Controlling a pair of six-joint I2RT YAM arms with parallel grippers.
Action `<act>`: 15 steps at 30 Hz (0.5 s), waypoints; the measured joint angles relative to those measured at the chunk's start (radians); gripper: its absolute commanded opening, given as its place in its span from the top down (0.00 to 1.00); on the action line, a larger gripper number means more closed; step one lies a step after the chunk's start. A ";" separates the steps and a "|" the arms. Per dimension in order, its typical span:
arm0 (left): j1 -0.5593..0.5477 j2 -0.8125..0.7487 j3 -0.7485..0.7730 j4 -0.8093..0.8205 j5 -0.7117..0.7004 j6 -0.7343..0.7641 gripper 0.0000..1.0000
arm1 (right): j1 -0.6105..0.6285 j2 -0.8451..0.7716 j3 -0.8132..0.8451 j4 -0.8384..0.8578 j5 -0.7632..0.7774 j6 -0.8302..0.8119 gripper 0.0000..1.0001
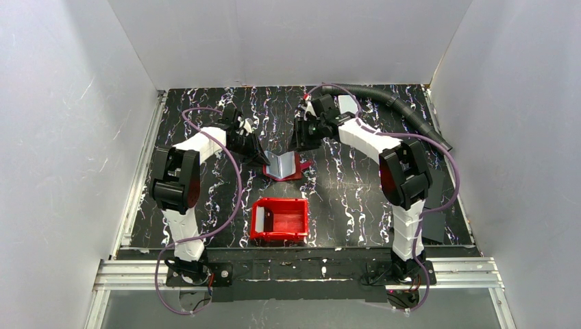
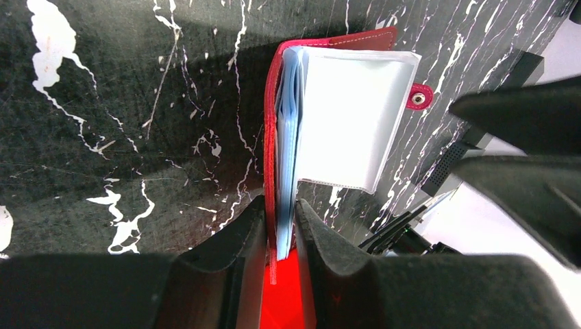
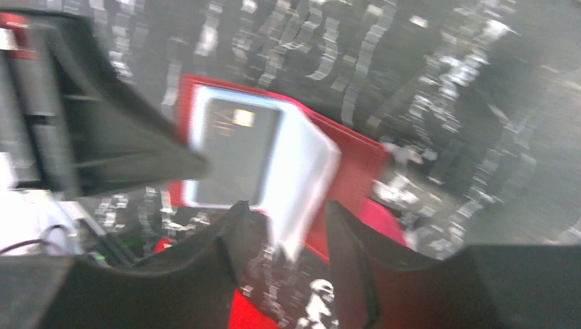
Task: Put the credit cards into the card holder
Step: Open the card holder at the center of the board.
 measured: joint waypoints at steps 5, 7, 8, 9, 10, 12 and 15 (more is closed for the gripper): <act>-0.003 0.000 0.008 0.000 0.004 -0.009 0.82 | 0.024 0.002 -0.039 0.198 -0.163 0.142 0.62; -0.003 0.000 0.011 0.001 0.006 -0.015 0.82 | 0.029 0.009 -0.053 0.253 -0.204 0.181 0.63; -0.003 0.000 0.013 0.001 0.010 -0.019 0.82 | 0.031 0.016 -0.061 0.282 -0.218 0.194 0.63; -0.004 0.000 0.015 0.001 0.013 -0.025 0.82 | 0.032 0.024 -0.068 0.305 -0.229 0.208 0.63; -0.005 0.000 0.017 0.001 0.015 -0.028 0.82 | 0.032 0.033 -0.073 0.323 -0.236 0.215 0.63; -0.007 0.000 0.021 0.001 0.018 -0.033 0.82 | 0.032 0.050 -0.089 0.349 -0.243 0.226 0.57; -0.013 0.000 0.026 0.002 0.020 -0.040 0.82 | 0.031 0.060 -0.137 0.373 -0.250 0.241 0.55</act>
